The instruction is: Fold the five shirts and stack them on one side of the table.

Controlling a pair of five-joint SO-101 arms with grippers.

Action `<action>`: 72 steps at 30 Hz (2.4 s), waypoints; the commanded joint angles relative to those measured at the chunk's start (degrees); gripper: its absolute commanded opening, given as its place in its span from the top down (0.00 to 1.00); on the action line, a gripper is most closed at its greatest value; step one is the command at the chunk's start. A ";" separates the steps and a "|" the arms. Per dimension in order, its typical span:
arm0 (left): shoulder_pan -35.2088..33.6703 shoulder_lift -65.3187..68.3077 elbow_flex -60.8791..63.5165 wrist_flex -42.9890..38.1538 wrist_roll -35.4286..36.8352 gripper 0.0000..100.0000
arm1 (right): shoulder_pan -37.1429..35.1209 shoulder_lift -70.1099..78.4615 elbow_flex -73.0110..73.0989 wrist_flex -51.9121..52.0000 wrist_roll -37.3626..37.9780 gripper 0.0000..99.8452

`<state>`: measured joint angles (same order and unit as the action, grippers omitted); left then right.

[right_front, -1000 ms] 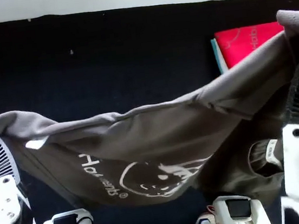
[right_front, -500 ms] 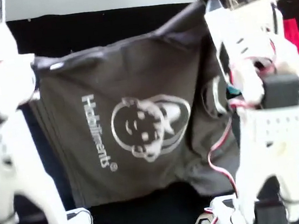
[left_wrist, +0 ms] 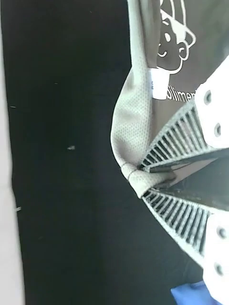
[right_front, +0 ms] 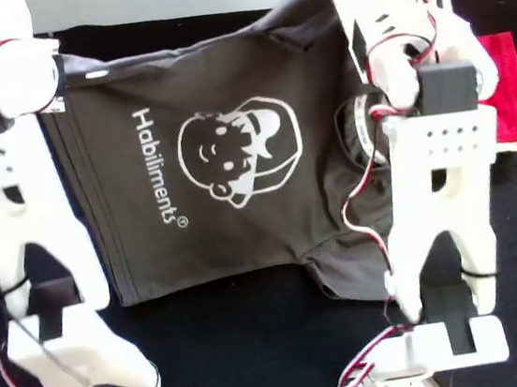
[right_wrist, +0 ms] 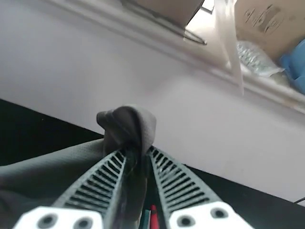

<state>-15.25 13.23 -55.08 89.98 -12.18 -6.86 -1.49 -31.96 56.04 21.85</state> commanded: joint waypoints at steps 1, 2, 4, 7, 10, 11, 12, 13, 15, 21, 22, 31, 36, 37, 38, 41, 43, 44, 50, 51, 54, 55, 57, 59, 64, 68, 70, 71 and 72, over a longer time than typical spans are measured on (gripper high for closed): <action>-0.22 4.26 -2.24 0.35 -0.44 0.99 | -0.48 3.30 -2.86 2.42 -0.44 0.99; -0.04 5.93 -2.24 0.35 -0.44 0.99 | -0.48 4.53 -2.95 3.30 -0.44 0.99; 0.04 9.10 -2.24 0.35 -0.44 0.99 | -0.48 6.90 -2.95 5.49 -0.44 0.99; 0.04 13.85 -2.24 0.79 -0.35 0.99 | -0.57 10.77 -2.95 10.15 -0.44 0.99; 0.31 18.51 -2.24 3.78 -0.35 0.99 | -0.57 14.90 -2.95 15.78 -0.44 0.99; 0.66 20.09 -2.24 4.92 -0.35 0.99 | -0.57 16.22 -2.95 17.63 -0.44 0.99; 0.92 21.67 -2.24 5.98 -0.35 0.99 | -0.57 17.45 -2.95 19.21 -0.44 0.99; 1.01 23.25 -2.33 6.86 -0.35 0.99 | -0.48 18.59 -2.95 20.35 -0.44 0.99; 1.10 26.15 -2.51 7.65 -0.35 0.99 | -0.31 20.44 -2.95 20.79 -0.44 0.99; 0.84 29.76 -3.12 7.30 -0.09 0.99 | -0.66 24.22 -4.09 17.10 -0.44 0.99; 0.84 29.76 -4.44 7.38 -0.09 0.99 | -0.84 24.13 -5.67 15.96 -0.44 0.99; 1.36 29.93 -21.23 6.68 0.00 0.99 | 1.71 27.74 -17.63 -7.96 -0.09 0.99; 2.24 34.15 -21.41 2.90 0.00 0.99 | 2.07 37.32 -18.15 -10.68 -0.09 0.99; 2.33 35.74 -21.58 2.37 0.00 0.99 | 2.07 39.34 -18.15 -10.68 -0.09 0.99; 2.33 37.23 -21.76 1.93 0.00 0.99 | 2.07 41.01 -18.24 -10.68 -0.09 0.99; 2.33 41.01 -21.76 0.18 0.00 0.99 | 1.80 44.79 -18.24 -10.77 -0.09 0.99; 2.33 42.86 -21.76 -1.23 0.00 0.99 | 1.71 46.20 -18.24 -10.77 -0.26 0.99; 2.42 43.56 -21.76 -2.11 0.00 0.99 | 1.71 46.46 -18.24 -10.42 -0.35 0.99; 2.51 45.14 -21.76 -3.96 0.00 0.99 | 1.80 46.90 -17.80 -6.02 -0.26 0.99; 2.51 45.14 -21.76 -3.69 0.00 0.99 | 1.89 47.08 -17.45 -5.85 -0.26 0.99; 2.59 45.41 -21.32 -0.70 0.00 0.99 | 1.89 48.31 -14.81 -1.98 -0.35 0.99; 2.59 45.41 -21.32 0.62 0.00 0.99 | 1.80 48.75 -14.73 0.22 -0.35 0.99; 2.59 45.58 -21.32 2.90 0.00 0.99 | 1.71 49.19 -14.81 4.35 -0.35 0.99; 2.51 46.29 -21.67 3.87 -0.09 0.99 | 1.71 49.54 -14.55 6.11 -0.18 0.99; 2.51 49.19 -21.41 4.04 -0.09 0.99 | 2.59 52.97 -14.73 4.79 -0.09 0.99; 3.03 51.38 -21.76 5.71 -0.09 0.99 | 4.35 56.75 -14.73 2.51 -0.18 0.99; 3.21 51.47 -21.85 7.30 -0.09 0.99 | 4.79 56.92 -14.73 2.68 -0.35 0.99; 3.38 51.47 -21.85 7.82 -0.18 0.99 | 5.23 56.75 -14.90 3.21 -0.35 0.99; 3.38 51.38 -21.93 8.26 -0.26 0.99 | 5.49 56.48 -16.04 4.09 -0.35 0.99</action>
<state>-12.97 65.54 -74.86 96.66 -12.09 -3.60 55.56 -46.11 59.47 21.76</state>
